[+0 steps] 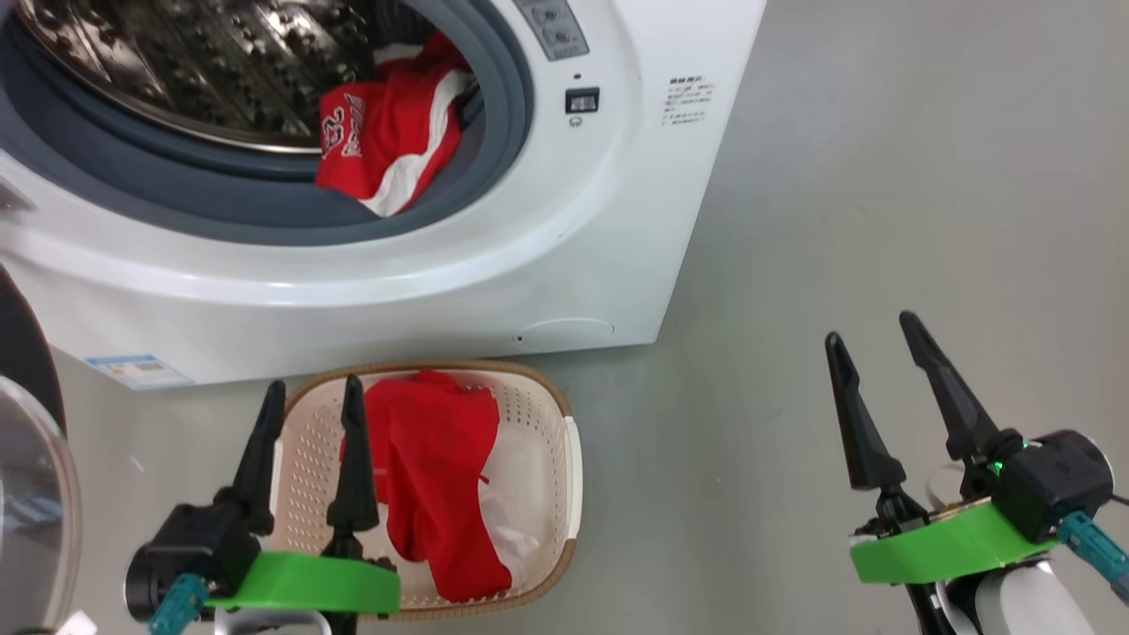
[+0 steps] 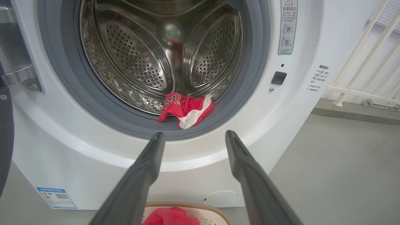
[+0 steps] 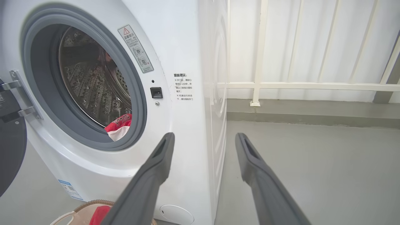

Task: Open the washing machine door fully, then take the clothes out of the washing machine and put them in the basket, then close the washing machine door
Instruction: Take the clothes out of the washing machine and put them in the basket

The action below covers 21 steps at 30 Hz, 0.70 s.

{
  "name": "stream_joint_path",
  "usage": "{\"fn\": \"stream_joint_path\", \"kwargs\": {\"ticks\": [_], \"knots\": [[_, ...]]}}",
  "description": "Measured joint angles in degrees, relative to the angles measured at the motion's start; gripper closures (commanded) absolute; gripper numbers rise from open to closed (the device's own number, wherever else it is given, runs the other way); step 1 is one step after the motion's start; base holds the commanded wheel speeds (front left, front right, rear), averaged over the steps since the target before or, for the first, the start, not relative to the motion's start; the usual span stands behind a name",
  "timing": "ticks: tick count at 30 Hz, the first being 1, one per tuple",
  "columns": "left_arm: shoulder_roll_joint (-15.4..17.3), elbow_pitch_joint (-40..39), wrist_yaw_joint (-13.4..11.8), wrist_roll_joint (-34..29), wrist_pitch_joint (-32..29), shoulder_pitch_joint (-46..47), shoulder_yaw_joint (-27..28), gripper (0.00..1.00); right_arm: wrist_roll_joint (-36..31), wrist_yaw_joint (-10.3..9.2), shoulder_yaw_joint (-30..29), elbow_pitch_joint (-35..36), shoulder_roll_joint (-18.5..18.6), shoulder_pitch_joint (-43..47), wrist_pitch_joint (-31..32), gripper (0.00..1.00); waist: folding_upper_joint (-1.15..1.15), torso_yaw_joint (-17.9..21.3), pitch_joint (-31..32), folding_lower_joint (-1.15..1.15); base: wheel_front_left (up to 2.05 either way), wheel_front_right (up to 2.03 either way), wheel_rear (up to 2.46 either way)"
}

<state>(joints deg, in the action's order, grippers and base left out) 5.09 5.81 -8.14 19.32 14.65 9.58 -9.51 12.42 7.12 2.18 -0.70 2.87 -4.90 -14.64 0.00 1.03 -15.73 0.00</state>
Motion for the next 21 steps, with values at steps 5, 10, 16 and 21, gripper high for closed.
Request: {"fn": "stream_joint_path", "kwargs": {"ticks": [5, 10, 16, 21], "knots": [[0.3, -1.1, -0.5, 0.0, 0.0, -2.4, -0.1, 0.00, -0.2, 0.00, -0.4, -0.1, 0.0, 1.7, 0.0, 0.00, 0.00, 0.2, 2.3, 0.00, 0.00, 0.00, 0.00], [0.6, -2.0, -0.7, 0.0, 0.0, -4.1, -0.5, 0.00, -0.7, 0.00, -0.9, 0.0, -0.1, 2.8, 0.0, 0.00, 0.00, 0.5, 4.5, 0.00, 0.00, 0.00, 0.00], [0.9, -3.1, -1.1, 0.0, -0.2, -5.3, -0.5, 0.00, -1.3, 0.00, -1.4, 0.3, -0.1, 4.3, 0.0, 0.00, 0.00, 0.9, 6.1, 0.00, 0.00, 0.00, 0.00], [1.0, -3.6, -2.0, 0.3, -0.5, -7.5, 0.0, 0.00, -1.4, 0.00, -1.9, 0.6, -0.2, 6.3, 0.0, 0.00, 0.00, 1.3, 7.6, 0.00, 0.00, 0.00, 0.00]]}}
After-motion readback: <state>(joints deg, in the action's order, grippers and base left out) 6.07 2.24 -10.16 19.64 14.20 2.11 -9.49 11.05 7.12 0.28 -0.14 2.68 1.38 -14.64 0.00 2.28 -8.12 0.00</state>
